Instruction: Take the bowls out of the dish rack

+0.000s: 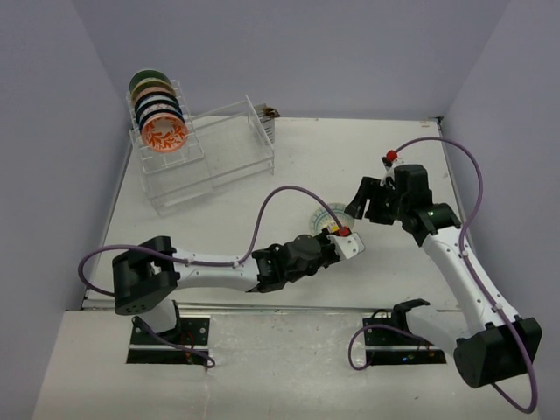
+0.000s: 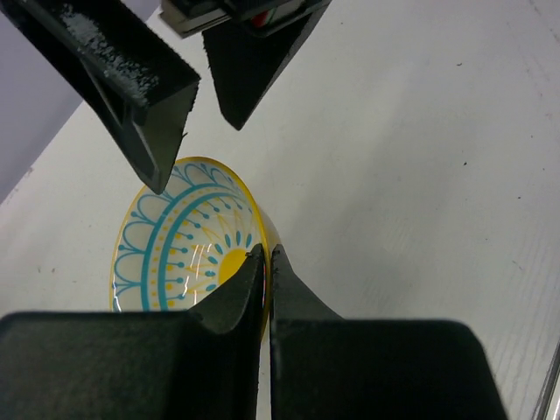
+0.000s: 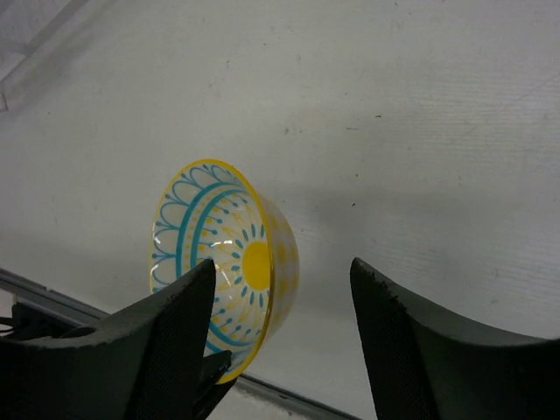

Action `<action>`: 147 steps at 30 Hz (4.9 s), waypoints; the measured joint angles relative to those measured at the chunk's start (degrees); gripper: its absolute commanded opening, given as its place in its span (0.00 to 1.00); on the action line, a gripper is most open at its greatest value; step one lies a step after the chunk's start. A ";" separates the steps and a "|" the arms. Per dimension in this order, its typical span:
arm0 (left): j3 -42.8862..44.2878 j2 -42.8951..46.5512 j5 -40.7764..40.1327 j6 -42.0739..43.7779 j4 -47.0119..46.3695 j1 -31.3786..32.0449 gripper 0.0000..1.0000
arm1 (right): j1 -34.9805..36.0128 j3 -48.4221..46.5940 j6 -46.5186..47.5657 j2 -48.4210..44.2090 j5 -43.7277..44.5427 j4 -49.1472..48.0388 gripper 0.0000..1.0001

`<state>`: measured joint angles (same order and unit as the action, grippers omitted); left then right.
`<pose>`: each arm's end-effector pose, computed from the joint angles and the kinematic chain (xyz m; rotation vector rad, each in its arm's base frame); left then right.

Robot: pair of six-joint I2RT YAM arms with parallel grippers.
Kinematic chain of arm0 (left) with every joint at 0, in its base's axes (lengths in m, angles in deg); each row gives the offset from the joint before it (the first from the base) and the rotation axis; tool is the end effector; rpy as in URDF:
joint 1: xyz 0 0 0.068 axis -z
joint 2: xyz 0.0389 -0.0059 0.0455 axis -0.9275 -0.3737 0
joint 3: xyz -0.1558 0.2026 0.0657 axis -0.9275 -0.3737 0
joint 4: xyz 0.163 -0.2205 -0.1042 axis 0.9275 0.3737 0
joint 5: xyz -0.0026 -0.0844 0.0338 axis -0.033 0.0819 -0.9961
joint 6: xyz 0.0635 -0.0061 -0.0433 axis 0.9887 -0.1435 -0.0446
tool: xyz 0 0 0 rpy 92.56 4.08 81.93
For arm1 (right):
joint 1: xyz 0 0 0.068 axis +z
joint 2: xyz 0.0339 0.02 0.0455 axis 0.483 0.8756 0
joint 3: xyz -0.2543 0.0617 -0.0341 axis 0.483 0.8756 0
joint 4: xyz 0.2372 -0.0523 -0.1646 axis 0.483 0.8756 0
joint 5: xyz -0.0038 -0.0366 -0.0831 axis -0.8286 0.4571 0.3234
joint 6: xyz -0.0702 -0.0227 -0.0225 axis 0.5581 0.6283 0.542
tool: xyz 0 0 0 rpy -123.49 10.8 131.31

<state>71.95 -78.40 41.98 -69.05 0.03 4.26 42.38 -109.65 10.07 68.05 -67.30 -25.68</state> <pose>0.1467 -0.3947 0.2071 1.0293 1.4620 -0.4823 0.2698 0.0791 0.2748 0.1318 2.3460 0.5891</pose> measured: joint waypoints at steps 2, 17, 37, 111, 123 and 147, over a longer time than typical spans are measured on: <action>0.94 -0.90 -1.25 1.99 0.26 1.22 0.00 | 0.33 0.04 0.33 0.31 -0.61 0.46 0.56; 5.46 -3.45 -7.65 9.14 4.22 4.37 0.44 | 4.50 3.76 -1.11 3.10 0.79 -1.62 0.00; 12.17 26.71 -40.57 -46.03 60.35 7.69 1.00 | -8.83 -19.08 -5.33 46.29 12.50 -15.76 0.02; 25.73 15.78 -9.64 -90.25 50.38 -66.25 0.35 | -12.00 15.80 -21.20 -41.62 -26.25 -20.65 0.99; 24.44 15.78 -10.71 -89.26 47.80 -66.29 0.17 | -12.00 15.80 -20.57 -41.62 -26.01 -20.65 0.99; 17.07 22.03 -9.11 -85.44 38.40 -66.10 0.00 | -12.00 15.80 -20.11 -41.77 -24.72 -20.28 0.99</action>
<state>89.02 -56.37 32.87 -154.49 38.43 -61.84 30.38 -93.85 -10.04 26.28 -92.03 -45.97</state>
